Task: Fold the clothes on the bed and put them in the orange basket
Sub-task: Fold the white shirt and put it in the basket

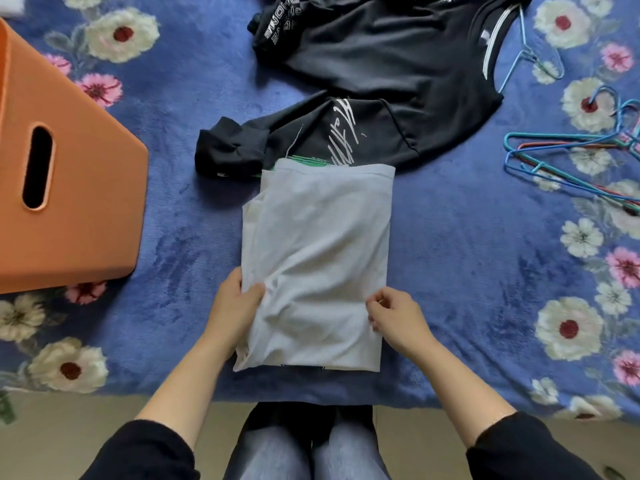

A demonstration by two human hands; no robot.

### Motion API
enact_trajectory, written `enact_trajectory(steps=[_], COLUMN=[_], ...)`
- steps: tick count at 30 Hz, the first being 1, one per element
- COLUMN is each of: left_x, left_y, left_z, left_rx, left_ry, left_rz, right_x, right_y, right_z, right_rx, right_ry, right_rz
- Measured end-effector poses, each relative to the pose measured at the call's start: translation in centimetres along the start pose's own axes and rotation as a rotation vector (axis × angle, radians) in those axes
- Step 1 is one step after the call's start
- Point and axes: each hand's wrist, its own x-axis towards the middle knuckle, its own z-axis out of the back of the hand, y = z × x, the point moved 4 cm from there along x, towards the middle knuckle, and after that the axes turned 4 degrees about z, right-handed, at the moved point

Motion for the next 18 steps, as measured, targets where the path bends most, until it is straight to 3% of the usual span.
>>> enact_trajectory(steps=[7, 10, 14, 18], left_x=[1.4, 1.5, 2.6, 6.8], left_y=[0.2, -0.7, -4.5, -8.0], left_z=[0.1, -0.1, -0.9, -2.0], left_rx=[0.256, 0.413, 0.481, 0.594], left_ry=[0.035, -0.094, -0.337, -0.325], left_rz=[0.08, 0.079, -0.169, -0.11], right_x=[0.0, -0.5, -0.6, -0.1], right_y=[-0.6, -1.5, -2.7, -3.0], right_z=[-1.1, -1.3, -1.2, -1.4], right_rx=[-0.199, -0.324, -0.383, -0.406], right_ry=[0.025, 0.055, 0.105, 0.13], right_rz=[-0.015, -0.044, -0.107, -0.136])
